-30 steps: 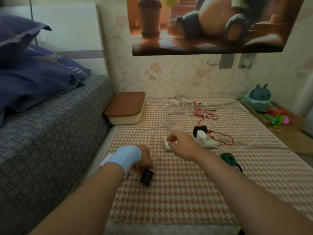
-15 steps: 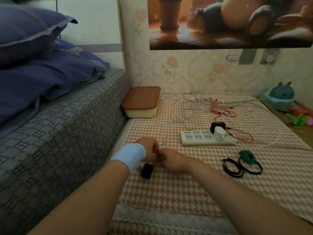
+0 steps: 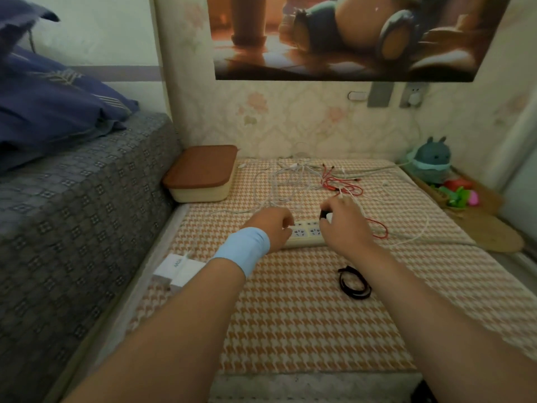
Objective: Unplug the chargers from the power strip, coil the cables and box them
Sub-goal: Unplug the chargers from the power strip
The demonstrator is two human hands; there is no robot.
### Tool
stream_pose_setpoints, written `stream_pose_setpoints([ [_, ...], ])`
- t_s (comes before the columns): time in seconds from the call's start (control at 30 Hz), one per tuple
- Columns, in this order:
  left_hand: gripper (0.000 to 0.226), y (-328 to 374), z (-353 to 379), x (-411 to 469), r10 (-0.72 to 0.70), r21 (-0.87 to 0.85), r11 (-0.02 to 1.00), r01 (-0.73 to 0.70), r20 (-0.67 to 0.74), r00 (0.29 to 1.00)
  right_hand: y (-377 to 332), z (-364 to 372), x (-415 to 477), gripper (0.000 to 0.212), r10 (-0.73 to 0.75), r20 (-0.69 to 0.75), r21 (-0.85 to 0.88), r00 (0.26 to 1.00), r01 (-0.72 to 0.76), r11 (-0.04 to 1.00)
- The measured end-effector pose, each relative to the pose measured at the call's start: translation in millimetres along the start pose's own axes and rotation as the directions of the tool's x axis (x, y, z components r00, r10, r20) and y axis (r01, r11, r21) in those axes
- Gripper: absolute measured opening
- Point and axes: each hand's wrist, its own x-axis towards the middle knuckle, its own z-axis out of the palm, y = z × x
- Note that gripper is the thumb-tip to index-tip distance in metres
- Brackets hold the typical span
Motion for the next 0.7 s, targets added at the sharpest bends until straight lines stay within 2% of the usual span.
stream_pose_setpoints([
  [0.13, 0.042, 27.5, 27.5, 33.0, 0.037, 0.061, 0.997, -0.041, 0.072, 0.997, 26.1, 5.3, 11.8, 0.061, 0.103, 0.072, -0.107, 0.992, -0.095, 0.99],
  [0.2, 0.049, 32.9, 39.3, 46.5, 0.027, 0.084, 0.996, -0.036, 0.102, 0.994, 33.8, 10.6, 16.3, 0.068, 0.091, 0.096, -0.162, 0.991, -0.074, 0.984],
  [0.33, 0.06, 27.8, 58.6, 65.4, 0.012, 0.128, 0.991, -0.03, 0.138, 0.99, 41.7, 18.9, 24.8, 0.072, 0.04, 0.132, -0.225, 0.99, -0.01, 0.974],
  [0.47, 0.067, 21.4, 75.9, 79.0, -0.007, 0.255, 0.966, -0.03, 0.143, 0.99, 41.5, 32.2, 31.4, 0.069, 0.021, 0.127, -0.304, 0.992, 0.019, 0.953],
  [0.7, 0.066, 15.9, 81.0, 92.1, -0.048, 0.274, 0.962, 0.0, 0.167, 0.985, 48.8, 38.6, 36.5, 0.063, -0.05, 0.115, -0.392, 0.992, 0.091, 0.915],
])
